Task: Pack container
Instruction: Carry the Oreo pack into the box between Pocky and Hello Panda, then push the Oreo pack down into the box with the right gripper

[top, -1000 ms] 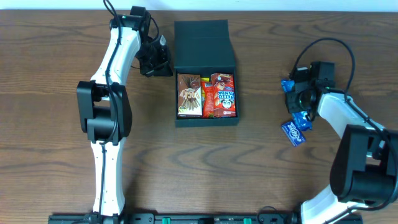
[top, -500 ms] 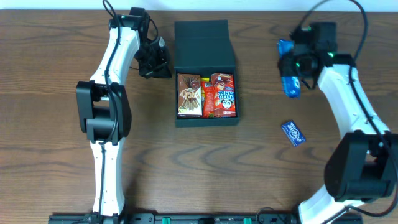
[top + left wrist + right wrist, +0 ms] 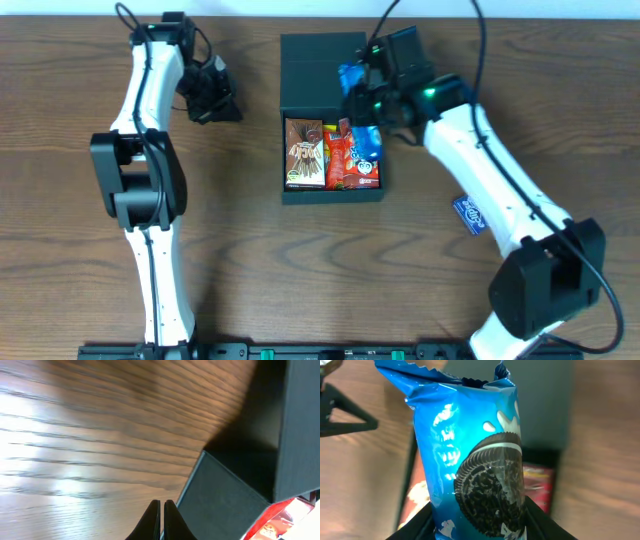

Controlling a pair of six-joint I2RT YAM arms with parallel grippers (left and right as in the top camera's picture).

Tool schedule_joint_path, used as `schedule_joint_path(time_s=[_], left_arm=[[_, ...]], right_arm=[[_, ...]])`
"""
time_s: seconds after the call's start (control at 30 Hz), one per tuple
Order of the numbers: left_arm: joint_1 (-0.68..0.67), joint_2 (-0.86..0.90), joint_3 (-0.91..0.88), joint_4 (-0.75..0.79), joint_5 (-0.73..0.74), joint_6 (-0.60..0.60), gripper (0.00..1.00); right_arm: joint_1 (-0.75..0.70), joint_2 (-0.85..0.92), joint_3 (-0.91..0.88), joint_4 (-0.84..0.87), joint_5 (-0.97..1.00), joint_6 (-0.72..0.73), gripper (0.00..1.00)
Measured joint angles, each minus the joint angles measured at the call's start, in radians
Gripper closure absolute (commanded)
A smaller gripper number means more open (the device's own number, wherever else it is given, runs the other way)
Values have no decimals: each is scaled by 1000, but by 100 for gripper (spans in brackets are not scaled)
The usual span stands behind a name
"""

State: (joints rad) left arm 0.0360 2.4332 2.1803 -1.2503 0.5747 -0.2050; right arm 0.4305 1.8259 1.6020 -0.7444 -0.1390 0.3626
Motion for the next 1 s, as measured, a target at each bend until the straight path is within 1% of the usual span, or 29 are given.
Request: schedule_joint_path(time_s=[0.1, 0.23, 0.47, 0.6, 1.0], left_arm=[[18, 0, 0, 0, -1, 0, 94], [30, 0, 0, 0, -2, 0, 94], [32, 0, 0, -1, -2, 0, 94], [32, 0, 0, -1, -2, 0, 94], [32, 0, 0, -1, -2, 0, 94]], right_arm=[[33, 3, 0, 2, 1, 60, 89], [64, 45, 0, 28, 0, 127, 91], [91, 135, 0, 30, 0, 197, 93], [95, 160, 0, 31, 0, 239, 96], [95, 195, 0, -14, 8, 282, 96]])
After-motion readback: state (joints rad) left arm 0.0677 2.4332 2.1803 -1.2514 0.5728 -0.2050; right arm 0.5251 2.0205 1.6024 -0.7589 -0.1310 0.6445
